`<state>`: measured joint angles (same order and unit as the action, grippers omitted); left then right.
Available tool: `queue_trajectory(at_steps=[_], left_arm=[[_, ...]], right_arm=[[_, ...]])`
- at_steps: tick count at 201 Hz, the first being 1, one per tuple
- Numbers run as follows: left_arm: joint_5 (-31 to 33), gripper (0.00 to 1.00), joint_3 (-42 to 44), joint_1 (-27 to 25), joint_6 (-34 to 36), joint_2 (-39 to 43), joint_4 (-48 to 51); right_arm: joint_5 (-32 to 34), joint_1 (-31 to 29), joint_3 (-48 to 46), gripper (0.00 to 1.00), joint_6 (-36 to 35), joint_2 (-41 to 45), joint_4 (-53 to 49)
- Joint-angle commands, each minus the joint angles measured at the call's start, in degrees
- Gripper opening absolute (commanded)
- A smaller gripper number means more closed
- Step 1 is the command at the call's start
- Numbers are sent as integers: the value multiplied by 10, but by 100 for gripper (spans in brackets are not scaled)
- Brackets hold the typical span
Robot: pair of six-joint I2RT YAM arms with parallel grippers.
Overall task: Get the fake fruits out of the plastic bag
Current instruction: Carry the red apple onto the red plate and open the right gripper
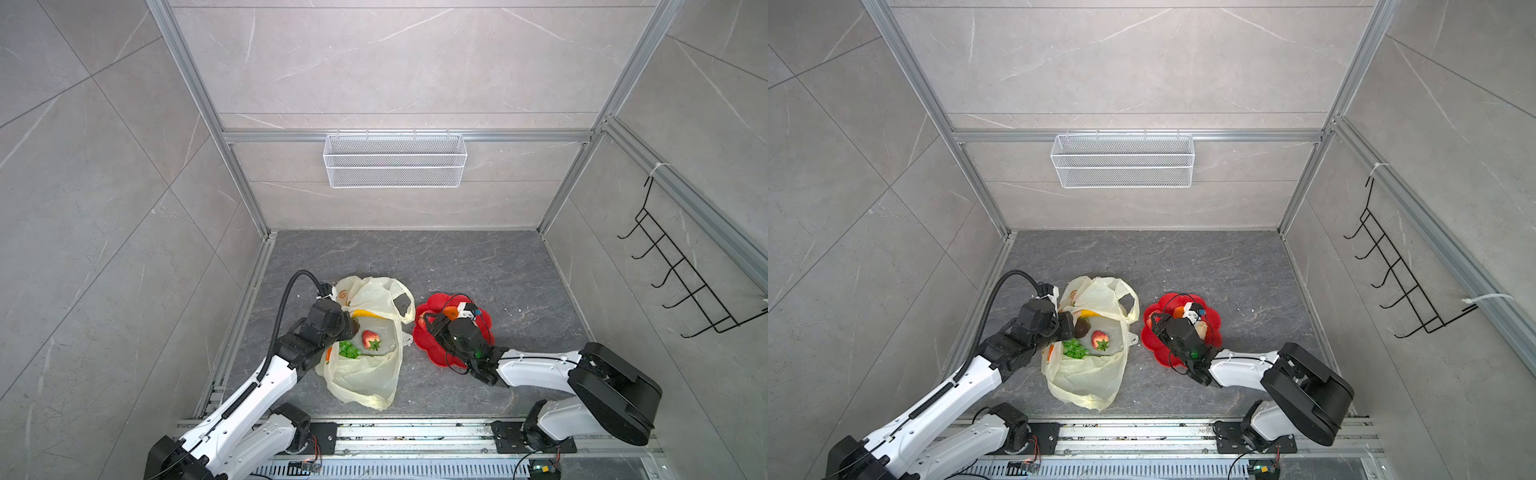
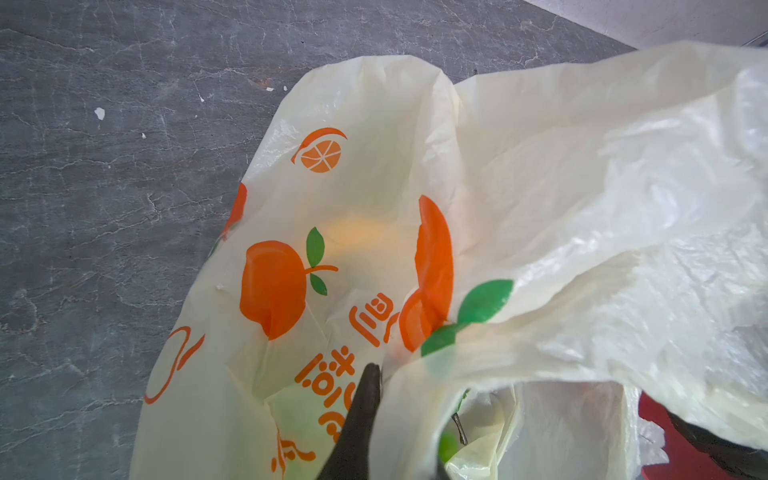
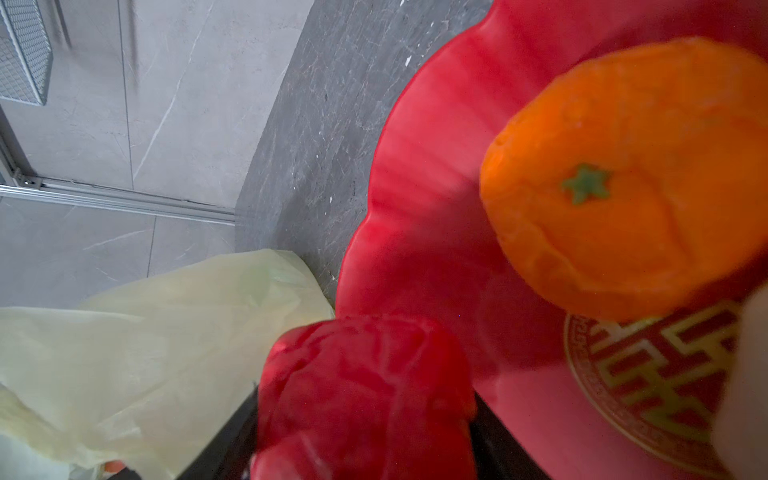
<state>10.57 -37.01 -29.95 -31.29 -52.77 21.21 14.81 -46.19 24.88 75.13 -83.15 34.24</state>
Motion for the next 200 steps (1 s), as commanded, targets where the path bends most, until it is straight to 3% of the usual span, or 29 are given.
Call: queue_trajectory(at_steps=[1,34,108,170,200], left_arm=[[10,10,6,3,-3,12,-4],[11,10,9,3,-3,16,-4],[15,10,17,2,-3,25,-6],[22,10,14,3,1,32,-1],[24,10,15,3,1,33,-1]], right_arm=[[19,1,-9,57,24,-22,56],[17,1,-23,59,39,-50,98],[29,2,-31,74,34,-41,43],[20,7,-29,78,30,-33,-3],[16,9,-30,85,24,-21,-16]])
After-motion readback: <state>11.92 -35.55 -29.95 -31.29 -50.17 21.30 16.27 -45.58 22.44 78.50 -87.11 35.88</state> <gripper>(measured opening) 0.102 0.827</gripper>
